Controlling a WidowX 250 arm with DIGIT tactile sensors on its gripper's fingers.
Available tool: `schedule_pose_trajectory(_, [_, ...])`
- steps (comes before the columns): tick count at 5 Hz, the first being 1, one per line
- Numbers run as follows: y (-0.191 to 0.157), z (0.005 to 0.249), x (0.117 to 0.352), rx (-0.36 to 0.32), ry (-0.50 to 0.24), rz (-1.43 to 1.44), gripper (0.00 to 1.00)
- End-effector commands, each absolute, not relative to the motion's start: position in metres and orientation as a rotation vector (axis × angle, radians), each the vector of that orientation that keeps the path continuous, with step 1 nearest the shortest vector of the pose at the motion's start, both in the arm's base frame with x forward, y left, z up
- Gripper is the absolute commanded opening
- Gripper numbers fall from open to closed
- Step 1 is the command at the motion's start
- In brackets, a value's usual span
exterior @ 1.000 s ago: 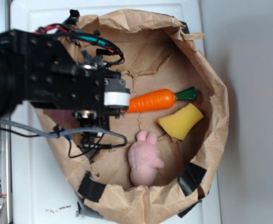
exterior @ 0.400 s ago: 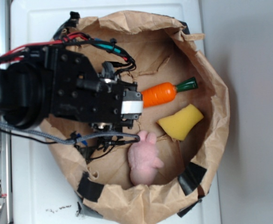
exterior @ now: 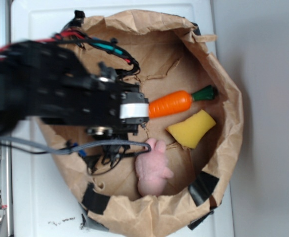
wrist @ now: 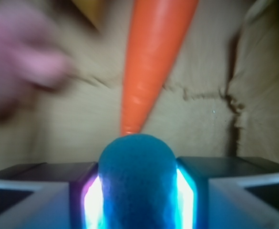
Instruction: Grab the blue ball.
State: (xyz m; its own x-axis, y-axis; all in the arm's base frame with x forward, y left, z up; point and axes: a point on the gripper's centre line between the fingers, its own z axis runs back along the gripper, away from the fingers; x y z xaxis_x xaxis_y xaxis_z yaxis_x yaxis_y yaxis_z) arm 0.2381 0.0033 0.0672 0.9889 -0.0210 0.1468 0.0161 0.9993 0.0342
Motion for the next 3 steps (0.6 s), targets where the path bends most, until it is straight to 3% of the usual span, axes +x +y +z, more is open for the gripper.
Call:
schedule_pose_trajectory(1, [-0.0189,0.1739,0.2407,0.026,-0.366,0.137,0.0])
schedule_pose_trajectory(2, [-0.0197,0.1775,0.2386,0.005,-0.39,0.13,0.0])
schedule_pose_trajectory(3, [-0.0179,0.1806,0.2333,0.0,-0.486,0.123,0.31])
